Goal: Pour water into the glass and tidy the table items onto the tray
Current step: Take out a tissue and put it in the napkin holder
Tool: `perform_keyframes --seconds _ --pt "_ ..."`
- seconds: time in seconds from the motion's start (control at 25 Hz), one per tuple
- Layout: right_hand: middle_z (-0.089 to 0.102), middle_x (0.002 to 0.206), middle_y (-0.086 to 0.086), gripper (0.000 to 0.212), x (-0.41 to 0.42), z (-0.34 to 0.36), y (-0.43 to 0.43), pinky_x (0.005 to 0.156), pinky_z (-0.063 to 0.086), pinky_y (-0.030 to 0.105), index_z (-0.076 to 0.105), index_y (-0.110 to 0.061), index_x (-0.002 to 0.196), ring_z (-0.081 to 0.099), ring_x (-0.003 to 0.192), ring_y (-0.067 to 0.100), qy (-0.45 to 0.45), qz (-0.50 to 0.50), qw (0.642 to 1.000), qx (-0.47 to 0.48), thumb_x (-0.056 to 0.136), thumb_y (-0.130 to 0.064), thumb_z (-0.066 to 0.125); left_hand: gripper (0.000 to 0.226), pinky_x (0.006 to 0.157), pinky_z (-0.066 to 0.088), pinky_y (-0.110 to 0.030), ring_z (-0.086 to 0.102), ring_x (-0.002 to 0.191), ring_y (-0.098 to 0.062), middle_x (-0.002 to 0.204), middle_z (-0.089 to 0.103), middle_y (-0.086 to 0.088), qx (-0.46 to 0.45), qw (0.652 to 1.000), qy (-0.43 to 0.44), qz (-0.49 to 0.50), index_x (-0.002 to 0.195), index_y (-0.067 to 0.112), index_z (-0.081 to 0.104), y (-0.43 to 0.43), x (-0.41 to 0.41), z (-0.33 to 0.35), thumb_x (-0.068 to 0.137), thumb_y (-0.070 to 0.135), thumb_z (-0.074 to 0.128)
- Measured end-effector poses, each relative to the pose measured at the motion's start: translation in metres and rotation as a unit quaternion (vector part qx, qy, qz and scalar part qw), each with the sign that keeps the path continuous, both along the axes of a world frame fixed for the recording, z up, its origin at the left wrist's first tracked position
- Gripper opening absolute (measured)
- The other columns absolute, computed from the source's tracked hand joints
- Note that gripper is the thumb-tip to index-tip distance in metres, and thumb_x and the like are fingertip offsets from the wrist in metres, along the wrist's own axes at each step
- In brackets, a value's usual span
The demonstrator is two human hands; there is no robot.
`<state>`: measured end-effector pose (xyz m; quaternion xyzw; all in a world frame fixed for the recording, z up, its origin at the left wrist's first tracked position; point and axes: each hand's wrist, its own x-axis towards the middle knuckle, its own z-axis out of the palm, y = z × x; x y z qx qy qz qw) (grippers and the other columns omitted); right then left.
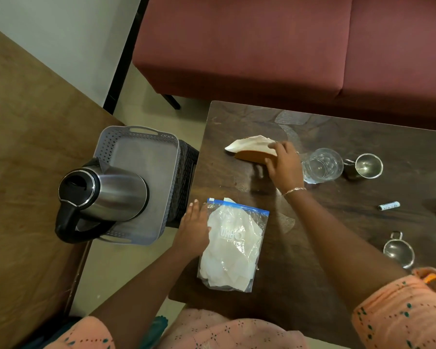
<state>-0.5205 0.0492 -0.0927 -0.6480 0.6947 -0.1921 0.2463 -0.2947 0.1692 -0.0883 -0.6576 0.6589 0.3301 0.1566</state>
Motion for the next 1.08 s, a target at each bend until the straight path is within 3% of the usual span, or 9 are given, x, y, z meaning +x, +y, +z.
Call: perform_keyframes --seconds 0.28,0.44,0.52,0.64,0.76,0.92,1.08 --pt "0.066 0.096 0.015 0.021 -0.003 -0.029 0.11 0.075 0.042 0.028 0.061 -0.003 0.103 0.059 0.084 0.025 -0.129 -0.197 0.956 0.174 0.082 -0.006 0.062 0.064 0.117 0.013 -0.039 -0.001 0.146 -0.025 0.158 0.002 -0.009 0.058 0.997 0.005 0.047 0.148 0.012 0.005 0.023 0.017 -0.002 0.097 0.024 0.042" --pt "0.067 0.097 0.016 0.024 0.006 -0.052 0.143 0.079 0.043 0.029 0.062 0.0 0.102 0.06 0.09 0.028 -0.157 -0.25 0.906 0.303 0.081 -0.011 0.065 0.064 0.116 0.015 -0.04 0.0 0.146 -0.024 0.158 0.003 -0.008 0.07 0.996 0.007 0.05 0.148 0.014 0.005 0.029 0.018 -0.001 0.097 0.025 0.042" --pt "0.065 0.091 0.014 0.024 0.012 -0.059 0.149 0.078 0.043 0.03 0.062 -0.001 0.1 0.058 0.083 0.025 -0.178 -0.272 0.889 0.324 0.08 -0.013 0.067 0.063 0.116 0.015 -0.04 0.001 0.146 -0.024 0.158 0.004 -0.008 0.069 0.997 0.009 0.044 0.148 0.014 0.006 0.031 0.018 -0.001 0.097 0.024 0.042" --pt "0.059 0.078 0.01 0.012 0.018 -0.063 0.153 0.067 0.039 0.026 0.06 -0.006 0.081 0.052 0.07 0.02 -0.193 -0.303 0.875 0.324 0.079 -0.014 0.068 0.064 0.116 0.016 -0.04 0.002 0.146 -0.024 0.158 0.005 -0.008 0.062 0.997 0.013 0.035 0.148 0.014 0.007 0.035 0.021 0.001 0.097 0.024 0.043" --pt "0.06 0.074 0.011 0.011 0.019 -0.059 0.156 0.063 0.04 0.029 0.06 -0.008 0.075 0.053 0.068 0.021 -0.194 -0.312 0.876 0.313 0.078 -0.015 0.067 0.065 0.117 0.015 -0.041 0.002 0.146 -0.024 0.158 0.005 -0.008 0.055 0.998 0.012 0.022 0.148 0.014 0.006 0.04 0.023 0.003 0.096 0.026 0.044" --pt "0.066 0.088 0.014 0.019 0.009 -0.037 0.164 0.079 0.046 0.034 0.062 -0.001 0.097 0.061 0.089 0.03 -0.143 -0.291 0.904 0.279 0.082 -0.013 0.063 0.069 0.117 0.013 -0.04 0.001 0.146 -0.024 0.158 0.005 -0.008 0.037 0.999 0.021 -0.013 0.148 0.015 0.006 0.045 0.02 0.009 0.095 0.027 0.048" --pt "0.066 0.102 0.014 0.031 -0.005 -0.012 0.185 0.082 0.045 0.034 0.056 -0.004 0.112 0.06 0.098 0.03 -0.079 -0.244 0.937 0.239 0.085 -0.018 0.059 0.072 0.116 0.017 -0.044 0.004 0.145 -0.026 0.157 0.009 -0.01 0.021 0.997 0.052 -0.05 0.147 0.015 0.01 0.043 0.007 0.017 0.091 0.032 0.053"
